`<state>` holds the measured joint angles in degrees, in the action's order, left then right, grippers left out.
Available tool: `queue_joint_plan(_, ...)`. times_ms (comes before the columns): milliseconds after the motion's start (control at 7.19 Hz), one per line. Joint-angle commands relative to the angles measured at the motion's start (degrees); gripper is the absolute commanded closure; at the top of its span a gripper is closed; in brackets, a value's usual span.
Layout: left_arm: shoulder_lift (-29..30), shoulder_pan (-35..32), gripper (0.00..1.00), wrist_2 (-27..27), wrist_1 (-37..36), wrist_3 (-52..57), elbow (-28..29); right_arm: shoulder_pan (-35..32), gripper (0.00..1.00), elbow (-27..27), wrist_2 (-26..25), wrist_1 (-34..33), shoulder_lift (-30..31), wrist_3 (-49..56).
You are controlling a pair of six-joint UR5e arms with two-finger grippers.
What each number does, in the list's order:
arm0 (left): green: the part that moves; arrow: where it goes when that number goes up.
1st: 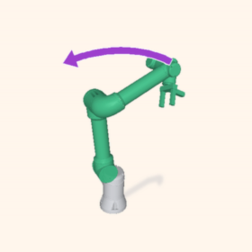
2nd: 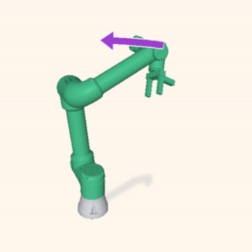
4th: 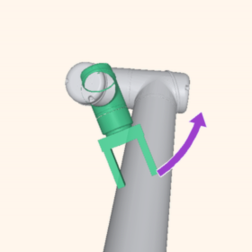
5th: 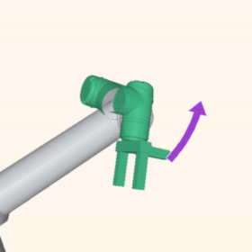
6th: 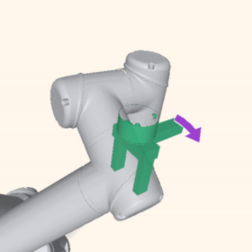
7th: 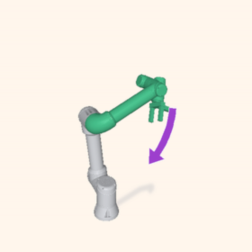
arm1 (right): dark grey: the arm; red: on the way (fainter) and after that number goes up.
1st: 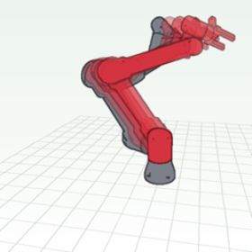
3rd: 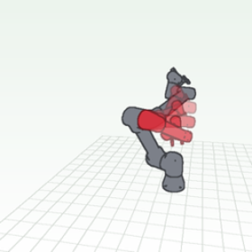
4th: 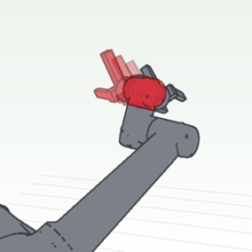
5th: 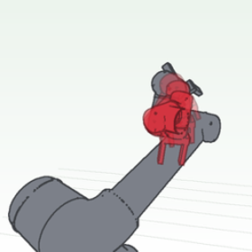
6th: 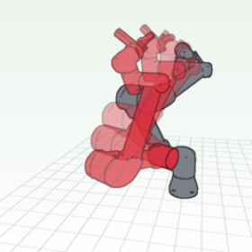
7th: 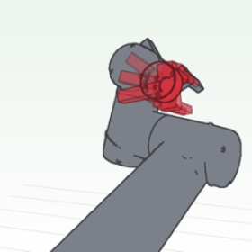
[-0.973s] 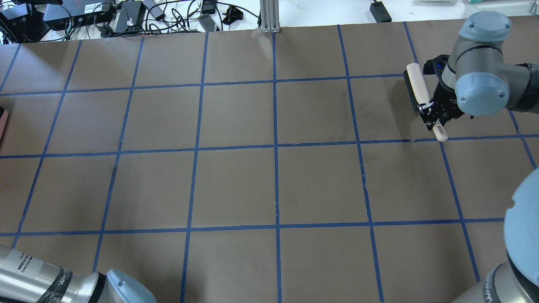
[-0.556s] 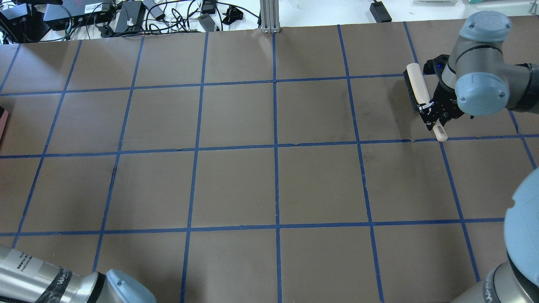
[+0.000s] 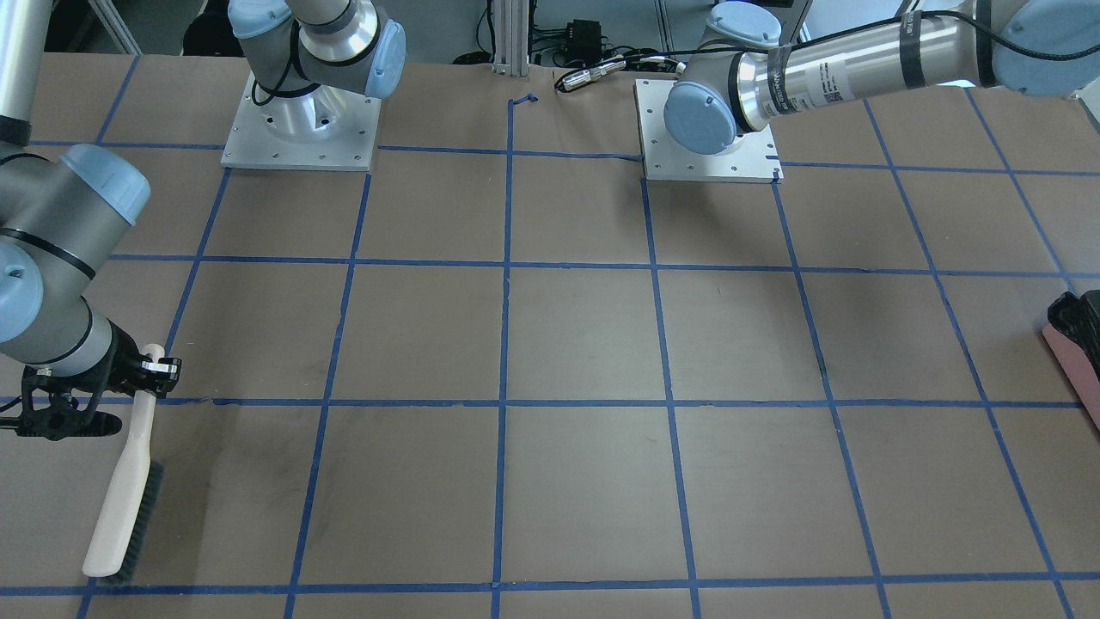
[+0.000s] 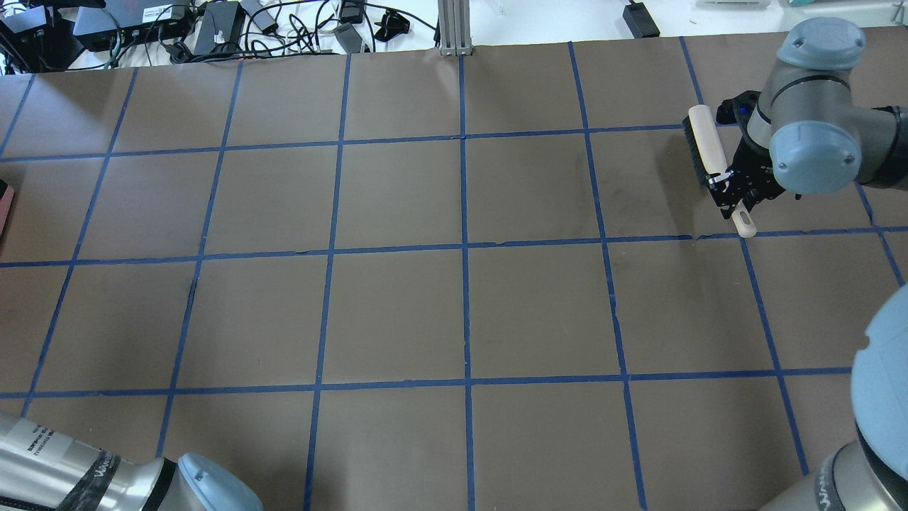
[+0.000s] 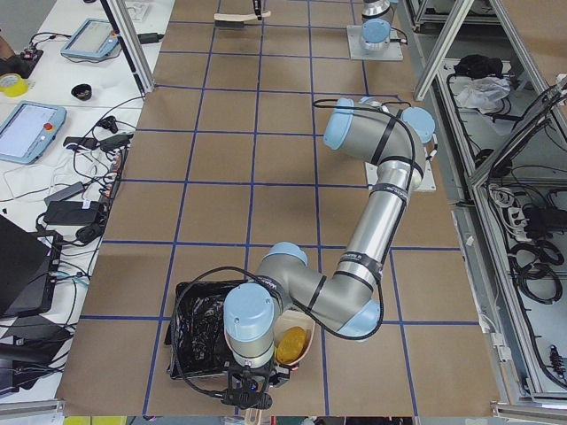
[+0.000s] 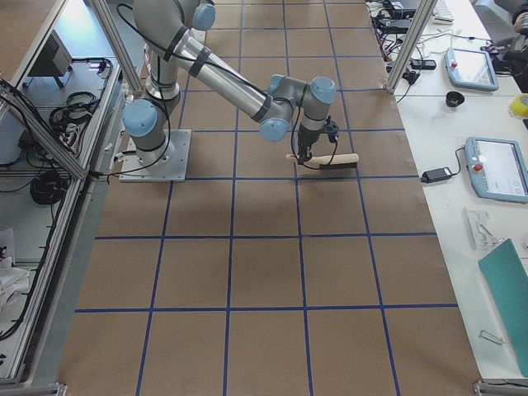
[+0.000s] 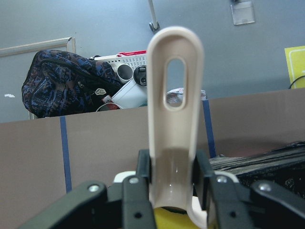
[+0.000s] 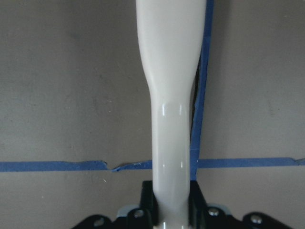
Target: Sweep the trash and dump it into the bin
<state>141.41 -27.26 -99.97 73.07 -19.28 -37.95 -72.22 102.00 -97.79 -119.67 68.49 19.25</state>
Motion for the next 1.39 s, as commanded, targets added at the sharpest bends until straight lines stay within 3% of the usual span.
queue_joint_plan(0, -0.6, 0.19, 1.0, -0.05, -0.04, 0.03, 0.33, 1.12, 1.0, 0.21, 0.06, 0.75, 0.07, -0.52)
queue_joint_plan(417, -0.08, -0.25, 1.0, 3.01, 0.76, 1.42, 0.59, 1.12, 1.0, 0.21, 0.24, 1.11, 0.42, -0.7)
queue_joint_plan(1251, -0.16, -0.25, 1.0, 3.99, 0.32, 1.52, 0.77, 0.94, 1.0, 1.53, 2.17, 2.07, 1.82, -1.23)
